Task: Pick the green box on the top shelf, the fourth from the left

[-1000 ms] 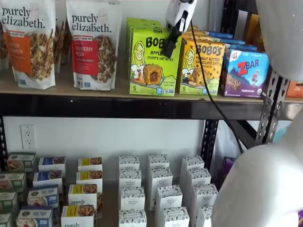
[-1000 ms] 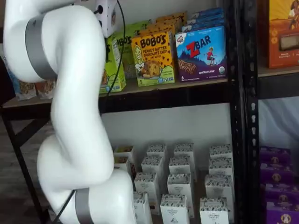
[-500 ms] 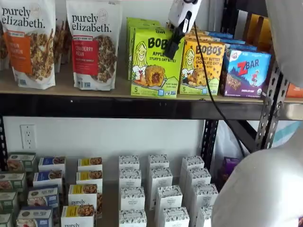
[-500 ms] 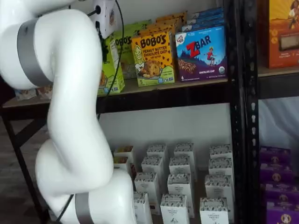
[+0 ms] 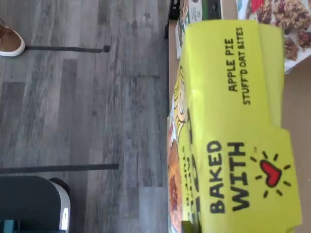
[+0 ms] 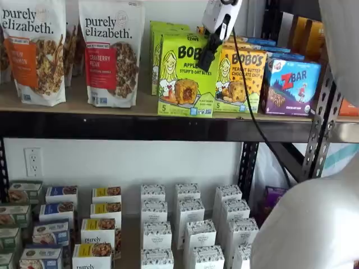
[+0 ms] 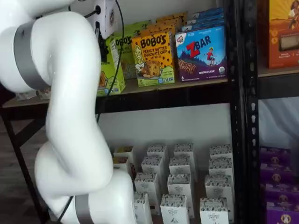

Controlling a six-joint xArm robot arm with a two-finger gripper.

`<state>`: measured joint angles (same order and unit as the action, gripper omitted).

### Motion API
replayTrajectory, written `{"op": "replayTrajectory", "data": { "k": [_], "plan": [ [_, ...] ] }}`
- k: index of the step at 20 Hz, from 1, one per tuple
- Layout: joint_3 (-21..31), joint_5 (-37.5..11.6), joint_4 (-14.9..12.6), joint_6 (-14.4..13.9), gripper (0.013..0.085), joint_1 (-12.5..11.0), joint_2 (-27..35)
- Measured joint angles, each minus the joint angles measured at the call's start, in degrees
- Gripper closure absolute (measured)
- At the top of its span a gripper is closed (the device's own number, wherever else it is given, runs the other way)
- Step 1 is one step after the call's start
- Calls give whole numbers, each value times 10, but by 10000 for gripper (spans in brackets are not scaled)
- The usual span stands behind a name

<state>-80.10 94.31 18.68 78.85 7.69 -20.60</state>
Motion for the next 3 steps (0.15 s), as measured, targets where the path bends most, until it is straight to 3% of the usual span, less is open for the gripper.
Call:
{"op": "replayTrajectory", "data": {
  "k": [3],
  "plan": [
    [9, -5, 0, 3, 730, -3, -7]
  ]
}}
